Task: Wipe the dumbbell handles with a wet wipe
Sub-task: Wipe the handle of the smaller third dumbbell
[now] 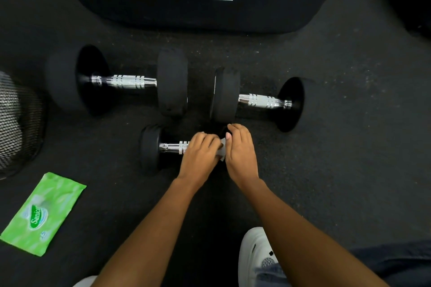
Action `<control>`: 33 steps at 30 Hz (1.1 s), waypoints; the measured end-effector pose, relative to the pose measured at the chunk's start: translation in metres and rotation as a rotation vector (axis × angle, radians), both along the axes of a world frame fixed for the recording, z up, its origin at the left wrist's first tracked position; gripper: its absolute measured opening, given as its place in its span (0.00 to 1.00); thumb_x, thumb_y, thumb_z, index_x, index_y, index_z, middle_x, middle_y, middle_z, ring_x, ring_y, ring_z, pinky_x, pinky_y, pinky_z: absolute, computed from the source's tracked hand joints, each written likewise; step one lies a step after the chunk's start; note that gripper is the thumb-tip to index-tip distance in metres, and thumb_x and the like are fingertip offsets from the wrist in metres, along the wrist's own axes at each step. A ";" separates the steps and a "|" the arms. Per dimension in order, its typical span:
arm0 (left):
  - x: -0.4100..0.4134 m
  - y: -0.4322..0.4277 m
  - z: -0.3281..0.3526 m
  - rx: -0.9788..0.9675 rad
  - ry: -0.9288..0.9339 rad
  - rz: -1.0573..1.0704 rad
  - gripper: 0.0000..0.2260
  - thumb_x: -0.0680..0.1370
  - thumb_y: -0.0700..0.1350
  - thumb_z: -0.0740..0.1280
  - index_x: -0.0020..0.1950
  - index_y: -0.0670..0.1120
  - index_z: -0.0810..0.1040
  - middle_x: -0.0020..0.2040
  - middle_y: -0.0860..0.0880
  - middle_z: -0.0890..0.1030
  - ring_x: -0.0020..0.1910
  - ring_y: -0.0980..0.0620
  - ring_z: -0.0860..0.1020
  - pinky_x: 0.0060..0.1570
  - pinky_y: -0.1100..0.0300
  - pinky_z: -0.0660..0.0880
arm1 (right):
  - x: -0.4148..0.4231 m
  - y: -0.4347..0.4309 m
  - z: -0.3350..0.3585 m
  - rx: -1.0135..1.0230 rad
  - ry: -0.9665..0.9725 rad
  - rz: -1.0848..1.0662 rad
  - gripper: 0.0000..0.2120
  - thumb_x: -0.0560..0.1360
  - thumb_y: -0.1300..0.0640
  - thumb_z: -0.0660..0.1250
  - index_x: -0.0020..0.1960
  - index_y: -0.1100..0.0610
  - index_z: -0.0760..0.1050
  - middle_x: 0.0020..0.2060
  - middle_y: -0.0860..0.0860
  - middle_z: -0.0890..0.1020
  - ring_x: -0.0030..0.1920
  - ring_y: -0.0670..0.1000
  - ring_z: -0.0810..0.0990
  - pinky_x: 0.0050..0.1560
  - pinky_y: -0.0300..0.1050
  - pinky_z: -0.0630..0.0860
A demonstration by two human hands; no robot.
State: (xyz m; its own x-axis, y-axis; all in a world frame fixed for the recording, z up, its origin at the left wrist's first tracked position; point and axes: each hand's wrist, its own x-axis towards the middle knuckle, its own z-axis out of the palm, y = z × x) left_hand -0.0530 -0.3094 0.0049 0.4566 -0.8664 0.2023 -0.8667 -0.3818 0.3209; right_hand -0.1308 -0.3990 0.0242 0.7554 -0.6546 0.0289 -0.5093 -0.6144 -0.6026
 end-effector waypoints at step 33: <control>0.026 0.007 -0.003 0.134 0.137 -0.036 0.13 0.81 0.47 0.57 0.58 0.45 0.78 0.51 0.46 0.82 0.50 0.47 0.78 0.60 0.54 0.66 | 0.002 -0.002 -0.002 -0.028 0.005 0.008 0.24 0.80 0.52 0.47 0.61 0.67 0.72 0.58 0.60 0.76 0.63 0.58 0.71 0.67 0.42 0.59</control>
State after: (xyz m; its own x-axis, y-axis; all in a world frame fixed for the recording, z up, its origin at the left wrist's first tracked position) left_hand -0.0267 -0.3029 0.0021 0.4397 -0.8979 0.0224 -0.8326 -0.3981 0.3852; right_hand -0.1290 -0.4010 0.0226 0.7609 -0.6474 0.0432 -0.5073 -0.6351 -0.5825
